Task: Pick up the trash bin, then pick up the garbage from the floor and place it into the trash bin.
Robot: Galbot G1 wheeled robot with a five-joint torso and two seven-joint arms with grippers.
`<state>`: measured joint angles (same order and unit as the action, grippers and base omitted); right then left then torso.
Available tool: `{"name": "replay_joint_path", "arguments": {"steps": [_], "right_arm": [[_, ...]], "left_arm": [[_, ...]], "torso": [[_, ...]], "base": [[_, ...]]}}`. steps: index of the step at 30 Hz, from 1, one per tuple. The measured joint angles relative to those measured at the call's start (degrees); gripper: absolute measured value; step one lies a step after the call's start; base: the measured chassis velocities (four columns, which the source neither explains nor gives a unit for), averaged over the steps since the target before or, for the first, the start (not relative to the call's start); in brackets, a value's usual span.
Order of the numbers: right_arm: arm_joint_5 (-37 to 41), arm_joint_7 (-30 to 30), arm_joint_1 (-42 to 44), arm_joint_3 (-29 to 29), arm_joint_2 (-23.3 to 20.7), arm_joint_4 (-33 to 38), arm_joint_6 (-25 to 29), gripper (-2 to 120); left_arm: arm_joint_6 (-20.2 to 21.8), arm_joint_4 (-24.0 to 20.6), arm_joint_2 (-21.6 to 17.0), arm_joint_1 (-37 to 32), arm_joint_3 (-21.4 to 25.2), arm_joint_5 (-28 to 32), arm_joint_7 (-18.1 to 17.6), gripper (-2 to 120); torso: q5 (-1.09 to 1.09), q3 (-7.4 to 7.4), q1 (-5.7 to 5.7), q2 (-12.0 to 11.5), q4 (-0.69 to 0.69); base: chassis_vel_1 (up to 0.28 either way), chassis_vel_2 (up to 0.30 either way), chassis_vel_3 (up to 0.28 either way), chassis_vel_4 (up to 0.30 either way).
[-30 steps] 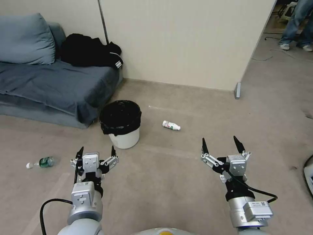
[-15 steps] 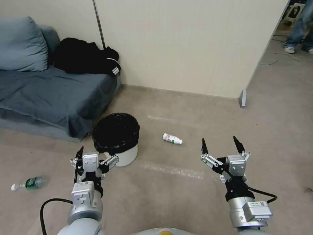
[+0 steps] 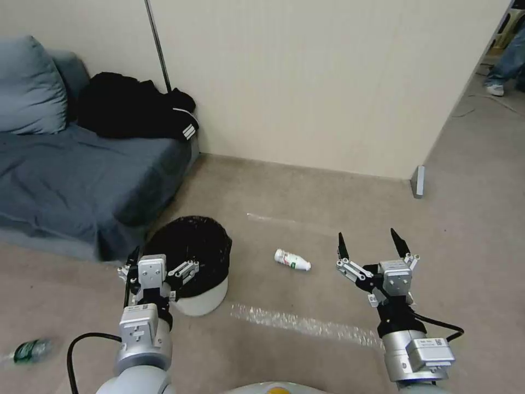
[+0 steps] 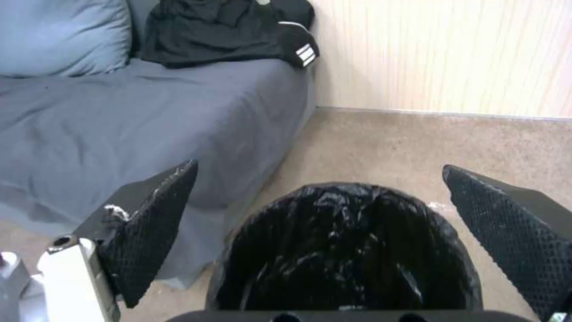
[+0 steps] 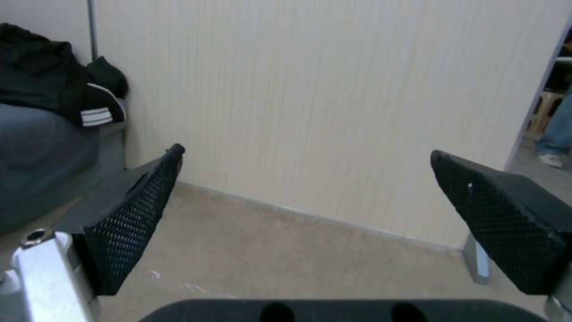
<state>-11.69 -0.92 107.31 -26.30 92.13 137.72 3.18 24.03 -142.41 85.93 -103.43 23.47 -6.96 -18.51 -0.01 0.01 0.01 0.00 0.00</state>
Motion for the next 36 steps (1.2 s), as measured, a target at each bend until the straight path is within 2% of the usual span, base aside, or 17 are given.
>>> {"name": "replay_joint_path", "arguments": {"steps": [13, 19, 26, 36], "right_arm": [[-0.5, -1.5, 0.0, -0.2, 0.0, -0.3, 1.8, 100], [-0.3, -1.5, -0.1, -0.3, 0.0, -0.4, 3.2, 100], [0.3, -1.4, -0.1, -0.4, 0.0, -0.6, 5.2, 100], [-1.2, -1.6, -0.1, -0.4, 0.0, -1.0, 6.0, 100]], "left_arm": [[0.0, 0.0, 0.0, 0.2, 0.1, 0.2, 0.0, 100], [0.7, 0.0, 0.1, 1.1, 1.7, 2.0, -0.1, 100], [5.3, 1.4, 0.2, 5.8, 5.8, 8.0, -1.0, 100], [8.6, 5.5, -0.5, 11.0, 9.2, 13.5, -4.1, 100]], "torso": [[0.01, -0.01, -0.01, 0.0, 0.00], [0.02, -0.01, -0.01, 0.0, 0.00], [0.01, -0.01, -0.01, 0.0, 0.00], [0.01, -0.01, -0.01, 0.0, 0.00]], "base": [[-0.010, 0.011, 0.004, -0.008], [0.000, 0.000, 0.000, 0.000], [0.000, 0.000, 0.000, 0.000], [0.000, 0.000, 0.000, 0.000]]}}
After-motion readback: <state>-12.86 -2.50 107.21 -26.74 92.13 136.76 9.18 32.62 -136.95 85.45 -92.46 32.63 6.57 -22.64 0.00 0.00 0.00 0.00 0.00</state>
